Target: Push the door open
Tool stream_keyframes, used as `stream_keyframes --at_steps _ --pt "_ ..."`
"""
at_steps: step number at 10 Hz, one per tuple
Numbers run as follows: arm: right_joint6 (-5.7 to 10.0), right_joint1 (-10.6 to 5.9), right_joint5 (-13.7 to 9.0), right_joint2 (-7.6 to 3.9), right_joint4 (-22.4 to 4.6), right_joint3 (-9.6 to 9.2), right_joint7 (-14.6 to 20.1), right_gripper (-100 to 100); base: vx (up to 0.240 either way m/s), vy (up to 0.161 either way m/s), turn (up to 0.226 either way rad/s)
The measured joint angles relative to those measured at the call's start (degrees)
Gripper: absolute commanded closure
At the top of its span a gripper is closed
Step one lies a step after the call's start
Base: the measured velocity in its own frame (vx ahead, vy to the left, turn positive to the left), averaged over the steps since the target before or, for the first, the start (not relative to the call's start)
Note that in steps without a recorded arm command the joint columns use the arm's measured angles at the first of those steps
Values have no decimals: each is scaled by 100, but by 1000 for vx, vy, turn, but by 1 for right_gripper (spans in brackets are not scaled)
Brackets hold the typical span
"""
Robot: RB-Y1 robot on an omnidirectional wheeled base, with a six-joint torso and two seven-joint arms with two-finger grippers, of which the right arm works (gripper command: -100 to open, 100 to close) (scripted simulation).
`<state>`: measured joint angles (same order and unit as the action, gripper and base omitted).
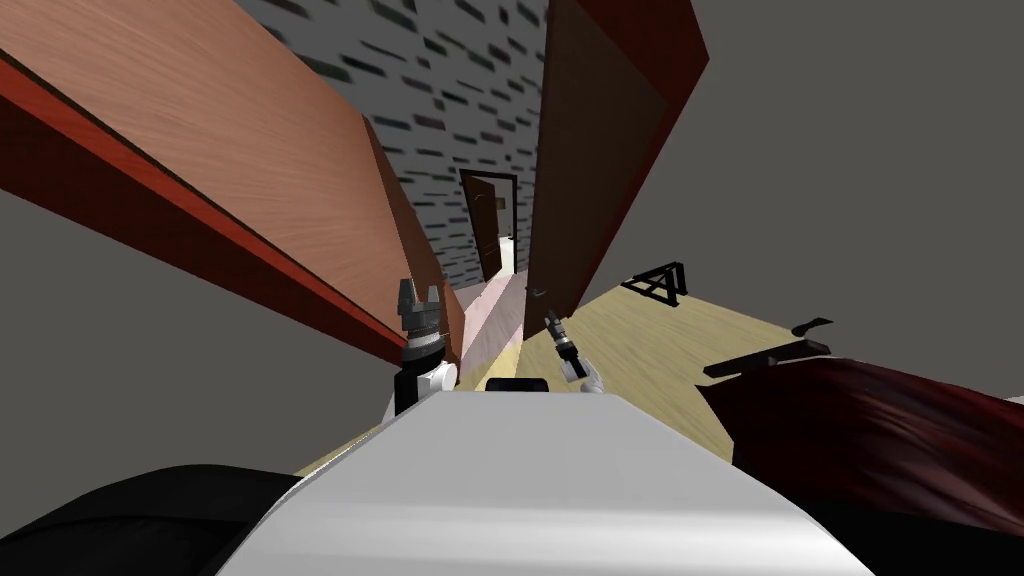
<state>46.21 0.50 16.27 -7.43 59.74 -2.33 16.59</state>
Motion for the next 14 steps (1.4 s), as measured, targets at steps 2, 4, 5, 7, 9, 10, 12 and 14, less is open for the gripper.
stream_keyframes --at_steps 2,4,5,7,9,10,12,14 --pt "66 -113 58 -14 -277 -15 66 -100 81 -78 40" --pt "116 -215 115 -27 -520 -32 141 -100 83 -98 42" --pt "139 -256 146 -21 -629 -43 169 -100 82 -89 45" --pt "162 -322 207 -28 -808 -70 240 -100 73 -83 35" --pt "228 -415 255 -33 -1053 -81 293 -100 63 -78 36" --pt "252 -457 280 -36 -1152 -89 319 -100 59 -68 37" --pt "324 -559 325 -40 -1408 -98 367 -100 66 -92 43" --pt "406 -670 398 -34 -1713 -120 431 -100 106 -122 54"
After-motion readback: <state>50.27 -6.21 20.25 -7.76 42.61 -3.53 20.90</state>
